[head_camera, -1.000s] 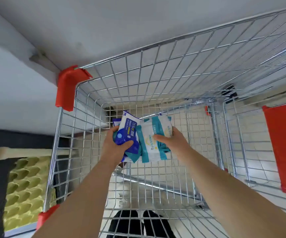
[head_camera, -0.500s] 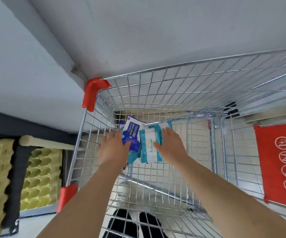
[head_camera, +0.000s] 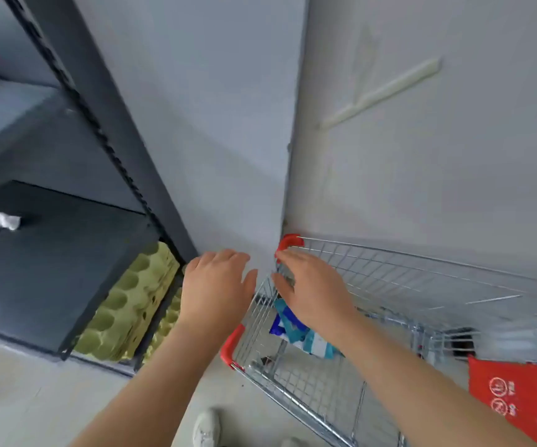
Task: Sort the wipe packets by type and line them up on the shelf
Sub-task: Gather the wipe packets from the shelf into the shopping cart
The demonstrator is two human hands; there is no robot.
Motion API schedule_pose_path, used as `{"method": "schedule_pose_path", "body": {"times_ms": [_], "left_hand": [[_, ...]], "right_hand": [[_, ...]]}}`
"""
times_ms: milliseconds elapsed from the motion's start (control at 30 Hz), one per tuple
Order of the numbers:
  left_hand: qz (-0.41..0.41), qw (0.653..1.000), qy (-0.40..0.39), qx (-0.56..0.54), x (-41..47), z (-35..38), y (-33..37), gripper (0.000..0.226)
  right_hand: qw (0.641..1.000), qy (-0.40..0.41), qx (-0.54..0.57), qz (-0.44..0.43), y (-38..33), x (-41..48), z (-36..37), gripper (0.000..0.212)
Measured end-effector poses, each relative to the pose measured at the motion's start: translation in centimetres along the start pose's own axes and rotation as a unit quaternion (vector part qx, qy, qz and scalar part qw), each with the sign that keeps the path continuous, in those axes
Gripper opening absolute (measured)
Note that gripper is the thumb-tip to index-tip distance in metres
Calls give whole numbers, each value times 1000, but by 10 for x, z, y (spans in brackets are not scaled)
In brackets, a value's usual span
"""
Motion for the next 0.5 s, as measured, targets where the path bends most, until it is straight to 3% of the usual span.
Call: {"method": "schedule_pose_path", "body": {"times_ms": [233, 367, 500], "left_hand": [[-73, 989, 125, 17, -81, -132, -85, 19], [-113, 976, 187, 23, -122, -194, -151, 23], [-139, 966, 218, 30, -159, -248, -227, 26]], "right_hand": [[987, 42, -36, -149, -168, -9, -61, 37], [974, 56, -56, -211, -270, -10, -69, 34], [961, 70, -52, -263, -371, -8, -63, 45]]}}
Point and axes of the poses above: each hand's wrist, its own x-axis towards the middle knuckle, its own z-axis out of the palm, y = z × x, the point moved 4 cm from there along x, towards the middle knuckle, and after that the axes turned 9 degrees about -y, right-handed, at the moved point
